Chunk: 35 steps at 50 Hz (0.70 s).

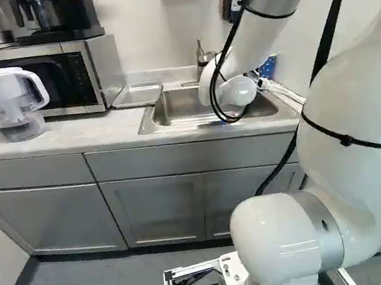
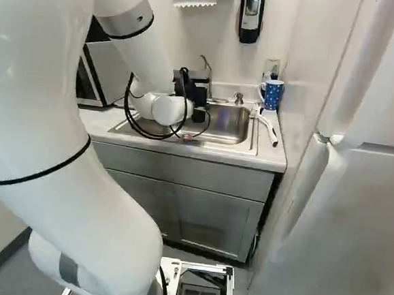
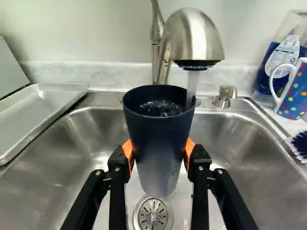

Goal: Rinse the cup and place it in the tray

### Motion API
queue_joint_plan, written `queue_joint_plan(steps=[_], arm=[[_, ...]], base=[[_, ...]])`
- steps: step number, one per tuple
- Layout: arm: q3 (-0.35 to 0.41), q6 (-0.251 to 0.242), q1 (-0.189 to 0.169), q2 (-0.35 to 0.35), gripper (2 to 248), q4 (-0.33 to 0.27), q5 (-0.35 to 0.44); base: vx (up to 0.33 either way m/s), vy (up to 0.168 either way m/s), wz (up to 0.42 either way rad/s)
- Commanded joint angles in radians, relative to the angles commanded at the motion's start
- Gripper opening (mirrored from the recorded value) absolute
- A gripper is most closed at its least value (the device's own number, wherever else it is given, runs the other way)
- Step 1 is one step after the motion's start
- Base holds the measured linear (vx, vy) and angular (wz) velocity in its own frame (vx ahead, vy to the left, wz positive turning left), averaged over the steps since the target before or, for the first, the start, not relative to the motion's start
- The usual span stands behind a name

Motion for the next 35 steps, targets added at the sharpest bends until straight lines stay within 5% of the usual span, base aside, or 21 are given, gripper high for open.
queue_joint_plan(steps=[35], arm=[[-0.003, 0.000, 0.112, 0.025, 122, 0.000, 0.000]], base=[[0.000, 0.000, 0.000]])
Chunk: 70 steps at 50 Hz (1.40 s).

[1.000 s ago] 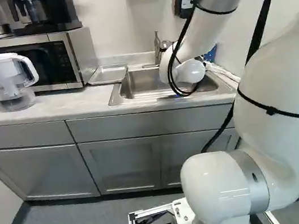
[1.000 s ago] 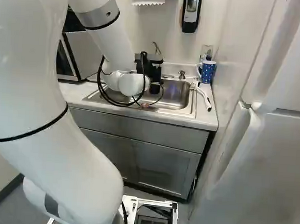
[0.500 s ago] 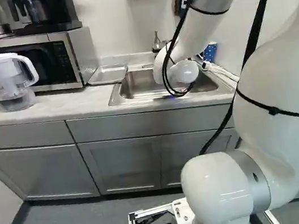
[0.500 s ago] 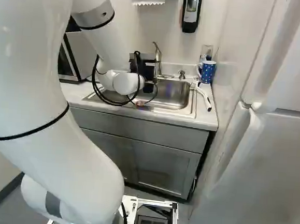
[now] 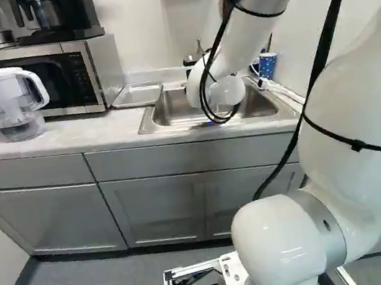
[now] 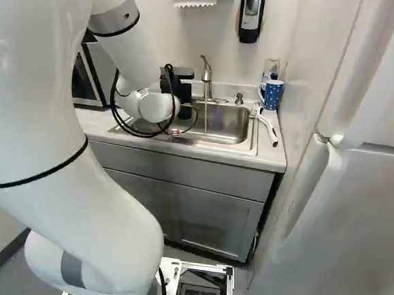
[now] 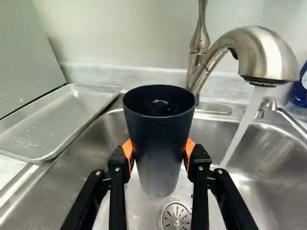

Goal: Rinse the cup and place it in the tray

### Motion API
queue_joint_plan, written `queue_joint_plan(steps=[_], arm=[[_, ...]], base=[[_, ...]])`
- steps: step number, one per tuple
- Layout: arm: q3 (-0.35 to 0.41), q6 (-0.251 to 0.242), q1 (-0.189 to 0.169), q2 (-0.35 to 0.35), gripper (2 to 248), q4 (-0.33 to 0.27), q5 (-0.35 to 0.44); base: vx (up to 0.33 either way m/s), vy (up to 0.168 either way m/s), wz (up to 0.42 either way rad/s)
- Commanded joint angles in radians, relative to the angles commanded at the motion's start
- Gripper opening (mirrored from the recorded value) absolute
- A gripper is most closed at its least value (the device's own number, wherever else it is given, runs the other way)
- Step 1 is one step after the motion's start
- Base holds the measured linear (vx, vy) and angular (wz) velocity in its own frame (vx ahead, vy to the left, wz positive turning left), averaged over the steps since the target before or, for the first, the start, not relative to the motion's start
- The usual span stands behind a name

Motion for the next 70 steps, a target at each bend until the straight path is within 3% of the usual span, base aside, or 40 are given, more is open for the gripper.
queue_joint_plan(steps=[46, 70], arm=[[-0.045, 0.000, 0.136, 0.062, 122, 0.000, -0.095], [-0.075, 0.000, 0.187, 0.086, 122, 0.000, -0.106]], base=[[0.000, 0.000, 0.000], [0.000, 0.000, 0.000]])
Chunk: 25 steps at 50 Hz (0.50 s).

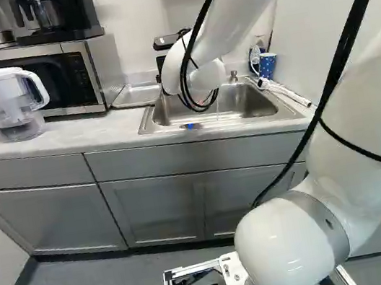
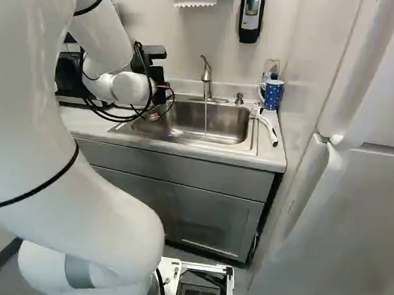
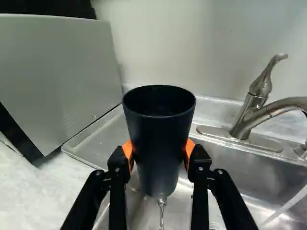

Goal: Rinse the cup and place it in the tray

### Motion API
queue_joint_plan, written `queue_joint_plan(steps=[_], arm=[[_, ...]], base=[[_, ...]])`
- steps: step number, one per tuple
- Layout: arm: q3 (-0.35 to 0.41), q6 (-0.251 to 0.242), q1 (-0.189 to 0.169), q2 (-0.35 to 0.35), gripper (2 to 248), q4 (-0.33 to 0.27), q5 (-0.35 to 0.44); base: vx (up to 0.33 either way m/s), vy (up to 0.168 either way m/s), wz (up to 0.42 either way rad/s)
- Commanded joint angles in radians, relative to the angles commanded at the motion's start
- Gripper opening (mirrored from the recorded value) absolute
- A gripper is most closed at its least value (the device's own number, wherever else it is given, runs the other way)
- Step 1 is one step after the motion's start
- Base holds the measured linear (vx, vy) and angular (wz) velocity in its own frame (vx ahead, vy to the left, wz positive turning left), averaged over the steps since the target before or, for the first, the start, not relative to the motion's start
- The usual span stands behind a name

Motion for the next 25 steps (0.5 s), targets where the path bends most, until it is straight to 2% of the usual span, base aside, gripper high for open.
queue_joint_plan(steps=[11, 25], arm=[[-0.006, 0.006, 0.001, 0.012, 122, 0.000, 0.000], [-0.006, 0.128, 0.001, 0.012, 122, 0.000, 0.000]], base=[[0.000, 0.000, 0.000], [0.000, 0.000, 0.000]])
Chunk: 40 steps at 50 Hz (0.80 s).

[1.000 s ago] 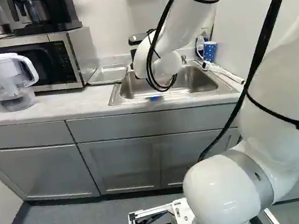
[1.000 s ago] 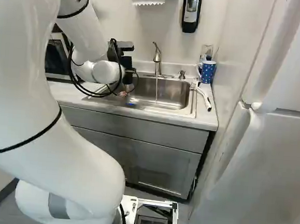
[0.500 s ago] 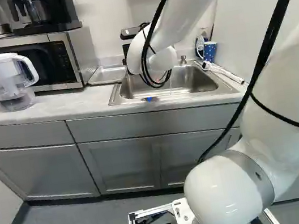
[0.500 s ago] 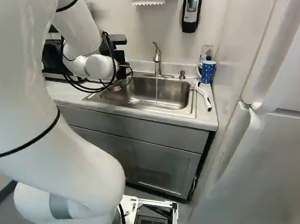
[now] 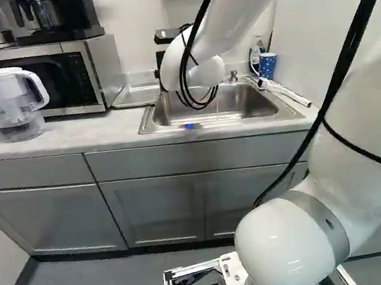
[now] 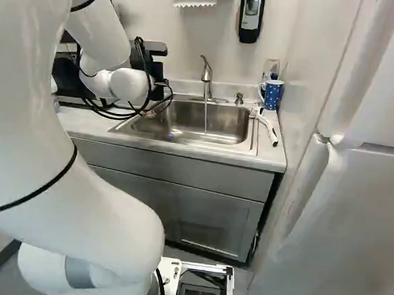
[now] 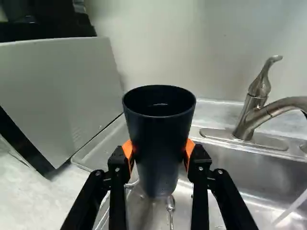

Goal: Rinse the cup and place it in the tray

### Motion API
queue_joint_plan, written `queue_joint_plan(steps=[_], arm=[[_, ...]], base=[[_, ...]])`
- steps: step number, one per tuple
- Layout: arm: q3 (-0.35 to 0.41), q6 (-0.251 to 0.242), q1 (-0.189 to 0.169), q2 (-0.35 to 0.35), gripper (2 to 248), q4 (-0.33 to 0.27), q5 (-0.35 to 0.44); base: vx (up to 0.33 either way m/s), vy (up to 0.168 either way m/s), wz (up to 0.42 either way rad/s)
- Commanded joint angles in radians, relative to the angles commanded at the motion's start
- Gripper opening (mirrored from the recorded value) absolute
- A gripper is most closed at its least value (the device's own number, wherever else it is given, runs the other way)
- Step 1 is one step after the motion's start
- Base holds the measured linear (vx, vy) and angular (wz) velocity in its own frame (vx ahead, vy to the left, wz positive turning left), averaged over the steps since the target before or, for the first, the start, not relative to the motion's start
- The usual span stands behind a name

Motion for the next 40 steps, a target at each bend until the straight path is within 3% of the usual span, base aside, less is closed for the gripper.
queue_joint_plan(steps=[40], arm=[[0.000, 0.420, 0.000, 0.000, 122, 0.000, 0.000]], base=[[0.000, 0.000, 0.000]])
